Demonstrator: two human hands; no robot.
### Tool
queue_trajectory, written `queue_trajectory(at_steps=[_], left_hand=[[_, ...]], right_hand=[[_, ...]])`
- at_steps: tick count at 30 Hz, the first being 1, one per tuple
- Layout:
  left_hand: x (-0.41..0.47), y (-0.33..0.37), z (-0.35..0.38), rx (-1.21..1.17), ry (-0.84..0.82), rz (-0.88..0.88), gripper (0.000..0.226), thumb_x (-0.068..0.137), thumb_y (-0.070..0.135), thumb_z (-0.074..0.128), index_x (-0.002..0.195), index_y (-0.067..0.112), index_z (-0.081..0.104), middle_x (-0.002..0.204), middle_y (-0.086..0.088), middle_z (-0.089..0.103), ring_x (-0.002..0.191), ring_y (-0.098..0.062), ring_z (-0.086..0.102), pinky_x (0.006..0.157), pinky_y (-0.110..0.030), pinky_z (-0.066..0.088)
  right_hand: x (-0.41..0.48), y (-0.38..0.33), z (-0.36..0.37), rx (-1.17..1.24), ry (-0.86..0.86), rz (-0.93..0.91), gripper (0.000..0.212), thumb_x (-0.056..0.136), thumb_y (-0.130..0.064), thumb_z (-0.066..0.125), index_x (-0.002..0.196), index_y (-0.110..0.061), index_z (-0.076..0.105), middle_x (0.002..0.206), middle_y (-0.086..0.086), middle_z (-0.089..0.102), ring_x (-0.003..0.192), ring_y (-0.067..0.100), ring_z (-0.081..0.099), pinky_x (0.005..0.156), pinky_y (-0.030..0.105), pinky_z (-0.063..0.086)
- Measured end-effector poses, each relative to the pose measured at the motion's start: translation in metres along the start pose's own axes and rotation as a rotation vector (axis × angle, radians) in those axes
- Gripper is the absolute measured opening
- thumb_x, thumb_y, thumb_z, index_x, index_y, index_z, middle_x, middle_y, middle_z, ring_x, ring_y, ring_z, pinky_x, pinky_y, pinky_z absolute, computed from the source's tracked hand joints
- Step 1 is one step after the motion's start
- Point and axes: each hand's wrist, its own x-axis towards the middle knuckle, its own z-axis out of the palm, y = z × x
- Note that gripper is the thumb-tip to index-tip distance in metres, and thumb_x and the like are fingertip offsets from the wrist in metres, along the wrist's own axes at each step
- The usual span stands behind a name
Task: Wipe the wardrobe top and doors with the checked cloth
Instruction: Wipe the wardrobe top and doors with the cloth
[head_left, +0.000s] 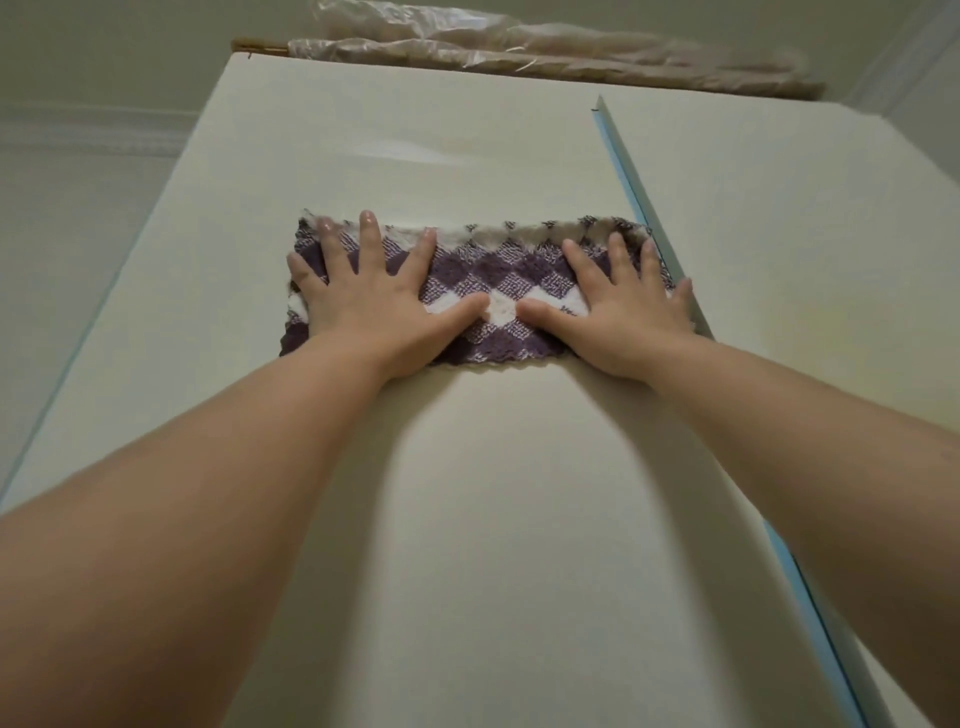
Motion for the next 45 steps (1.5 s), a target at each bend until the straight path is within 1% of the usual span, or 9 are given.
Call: queue_trajectory(at_steps=[11, 22, 25, 27, 28, 30, 32, 39, 45], left_hand=[[-0.034, 0.009, 0.005, -0.023, -0.026, -0.012, 0.088, 0.066, 0.088, 0.014, 0.142, 0.048, -0.007, 0.156, -0.004, -0.014, 0.140, -0.038, -0.018, 0.108, -0.060, -0.007], [-0.096, 0.007, 0.011, -0.038, -0.068, 0.033, 0.088, 0.066, 0.088, 0.012, 0.141, 0.047, -0.012, 0.155, -0.004, -0.020, 0.139, -0.037, -0.021, 0.108, -0.059, -0.010], [-0.112, 0.003, 0.011, -0.039, -0.085, 0.054, 0.088, 0.067, 0.087, 0.012, 0.141, 0.046, -0.014, 0.154, -0.004, -0.022, 0.138, -0.037, -0.023, 0.107, -0.059, -0.012], [-0.120, -0.001, 0.011, -0.042, -0.091, 0.056, 0.088, 0.068, 0.086, 0.013, 0.141, 0.046, -0.014, 0.154, -0.004, -0.022, 0.138, -0.037, -0.023, 0.107, -0.059, -0.012], [-0.123, -0.001, 0.012, -0.047, -0.095, 0.050, 0.088, 0.068, 0.086, 0.014, 0.141, 0.046, -0.014, 0.154, -0.004, -0.023, 0.138, -0.037, -0.023, 0.107, -0.059, -0.012], [-0.129, -0.008, 0.011, -0.053, -0.108, 0.030, 0.088, 0.069, 0.086, 0.014, 0.141, 0.046, -0.014, 0.154, -0.003, -0.023, 0.138, -0.037, -0.025, 0.107, -0.058, -0.013], [-0.135, -0.016, 0.010, -0.053, -0.121, 0.013, 0.088, 0.068, 0.087, 0.014, 0.140, 0.047, -0.016, 0.153, -0.003, -0.024, 0.137, -0.036, -0.026, 0.107, -0.058, -0.013], [-0.147, -0.076, 0.002, -0.046, -0.138, -0.034, 0.088, 0.065, 0.088, 0.016, 0.139, 0.050, -0.016, 0.153, 0.001, -0.026, 0.138, -0.031, -0.026, 0.109, -0.054, -0.013], [-0.154, -0.134, -0.005, -0.027, -0.133, -0.071, 0.091, 0.060, 0.092, 0.011, 0.137, 0.052, -0.016, 0.154, 0.003, -0.023, 0.140, -0.029, -0.021, 0.111, -0.052, -0.008]], right_hand=[[-0.031, 0.015, 0.014, 0.011, 0.052, -0.005, 0.089, 0.071, -0.087, 0.015, 0.146, -0.044, -0.004, 0.158, 0.001, -0.012, 0.143, 0.026, -0.016, 0.111, 0.058, -0.003], [-0.106, 0.018, 0.027, -0.049, -0.027, 0.061, 0.098, 0.061, -0.090, 0.002, 0.146, -0.042, -0.009, 0.157, 0.003, -0.014, 0.142, 0.030, -0.018, 0.109, 0.061, -0.001], [-0.112, 0.015, 0.022, -0.013, -0.031, 0.066, 0.104, 0.056, -0.089, -0.002, 0.147, -0.039, 0.005, 0.158, 0.005, -0.006, 0.143, 0.031, -0.013, 0.109, 0.062, 0.001], [-0.109, 0.006, 0.015, 0.166, 0.008, 0.117, 0.099, 0.062, -0.090, 0.005, 0.144, -0.036, 0.019, 0.158, 0.005, 0.002, 0.143, 0.032, -0.009, 0.109, 0.063, 0.001], [-0.107, 0.001, 0.014, 0.221, 0.017, 0.145, 0.095, 0.068, -0.090, 0.008, 0.144, -0.035, 0.020, 0.158, 0.005, 0.003, 0.143, 0.032, -0.008, 0.110, 0.063, 0.000], [-0.108, -0.014, 0.017, 0.177, -0.011, 0.158, 0.087, 0.071, -0.082, 0.007, 0.147, -0.038, 0.008, 0.158, 0.006, -0.004, 0.143, 0.033, -0.013, 0.110, 0.062, -0.005], [-0.115, -0.025, 0.028, 0.077, -0.014, 0.142, 0.084, 0.073, -0.083, 0.004, 0.146, -0.042, -0.002, 0.158, 0.006, -0.011, 0.142, 0.035, -0.017, 0.109, 0.062, -0.007], [-0.129, -0.083, 0.042, 0.017, 0.003, 0.121, 0.076, 0.080, -0.078, 0.016, 0.145, -0.044, -0.004, 0.157, 0.000, -0.017, 0.140, 0.037, -0.019, 0.105, 0.068, -0.004], [-0.137, -0.140, 0.050, 0.019, -0.023, 0.076, 0.075, 0.081, -0.076, 0.014, 0.145, -0.044, -0.008, 0.156, 0.001, -0.022, 0.138, 0.040, -0.024, 0.104, 0.070, -0.006]])
